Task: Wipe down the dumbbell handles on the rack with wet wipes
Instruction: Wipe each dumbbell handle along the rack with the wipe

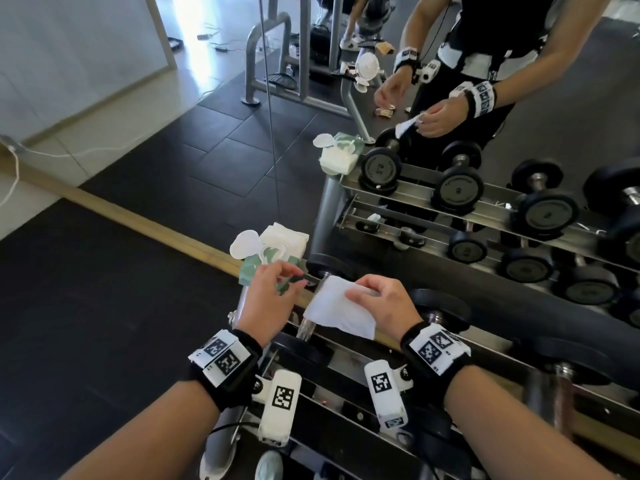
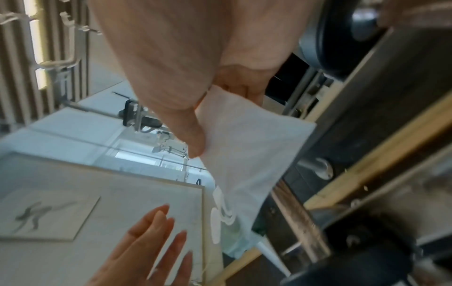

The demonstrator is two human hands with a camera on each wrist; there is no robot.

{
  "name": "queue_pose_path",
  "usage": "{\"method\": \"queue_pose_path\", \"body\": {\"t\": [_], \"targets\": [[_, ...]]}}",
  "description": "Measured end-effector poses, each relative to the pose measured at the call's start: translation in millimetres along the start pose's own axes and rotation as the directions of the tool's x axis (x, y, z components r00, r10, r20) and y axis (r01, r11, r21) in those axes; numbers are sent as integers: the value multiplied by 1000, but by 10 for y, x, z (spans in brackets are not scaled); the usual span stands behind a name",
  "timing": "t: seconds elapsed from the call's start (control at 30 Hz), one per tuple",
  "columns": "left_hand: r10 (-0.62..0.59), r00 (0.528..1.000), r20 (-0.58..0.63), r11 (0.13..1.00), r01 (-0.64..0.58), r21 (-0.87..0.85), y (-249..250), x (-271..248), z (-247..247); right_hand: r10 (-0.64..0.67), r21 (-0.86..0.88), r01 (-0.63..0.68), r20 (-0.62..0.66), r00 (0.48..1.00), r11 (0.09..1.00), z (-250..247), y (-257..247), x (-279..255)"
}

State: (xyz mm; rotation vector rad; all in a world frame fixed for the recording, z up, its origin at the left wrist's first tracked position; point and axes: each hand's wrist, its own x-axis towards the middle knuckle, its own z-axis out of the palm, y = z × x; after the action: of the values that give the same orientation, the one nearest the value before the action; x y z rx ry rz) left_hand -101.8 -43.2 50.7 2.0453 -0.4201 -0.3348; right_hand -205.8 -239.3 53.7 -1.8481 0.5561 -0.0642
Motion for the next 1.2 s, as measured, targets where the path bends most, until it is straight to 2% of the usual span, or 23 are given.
{"method": "queue_pose_path", "body": {"t": [0.03, 0.1, 0.17, 0.23, 0.33, 0.43, 0.53, 0.63, 0.73, 0.8, 0.9, 0.97, 1.07, 1.13, 1.2], "targets": [[7, 999, 35, 1000, -6, -29, 16, -24, 33, 12, 80, -13, 9, 1000, 997, 41, -17, -8], [-22, 983, 185, 996, 37, -76, 26, -61, 107, -1, 173, -5, 37, 999, 985, 116, -53, -35], [-81, 942, 325, 978, 138, -158, 36, -80, 172, -52, 180, 38, 73, 996, 983, 159, -71, -57], [-89, 923, 374, 952, 189, -240, 23, -96, 226, -79, 162, 62, 96, 992, 985, 160, -83, -80], [-79, 937, 341, 957, 167, -238, -44, -133, 276, -73, 96, 66, 74, 995, 993, 123, -59, -98], [-69, 939, 336, 965, 147, -215, -102, -183, 305, -43, -50, 48, 83, 996, 998, 96, 0, -88], [-73, 935, 347, 972, 145, -186, -143, -221, 313, 22, -54, -10, 231, 973, 998, 64, 22, -23], [-144, 941, 307, 965, 202, -167, -239, -240, 311, 60, -148, -10, 338, 939, 989, 71, 30, 90], [-216, 951, 221, 948, 259, -187, -369, -259, 282, 7, -275, 79, 298, 955, 958, 103, 57, 219], [-230, 966, 117, 955, 247, -163, -500, -285, 229, -28, -409, 140, 269, 963, 902, 108, 71, 319], [-234, 972, -5, 970, 233, -63, -715, -383, 151, 22, -556, 172, 324, 946, 813, 121, 51, 470], [-269, 963, -22, 962, 267, -47, -820, -460, 138, 33, -579, 201, 367, 930, 790, 141, 1, 587], [-342, 939, -31, 938, 340, -67, -903, -507, 177, -143, -570, 351, 378, 915, 743, 202, -190, 815], [-378, 925, -42, 924, 374, -77, -928, -499, 215, -238, -556, 441, 401, 885, 704, 266, -293, 941], [-398, 917, -28, 913, 393, -106, -944, -477, 245, -209, -563, 487, 486, 849, 668, 347, -306, 1001]]}}
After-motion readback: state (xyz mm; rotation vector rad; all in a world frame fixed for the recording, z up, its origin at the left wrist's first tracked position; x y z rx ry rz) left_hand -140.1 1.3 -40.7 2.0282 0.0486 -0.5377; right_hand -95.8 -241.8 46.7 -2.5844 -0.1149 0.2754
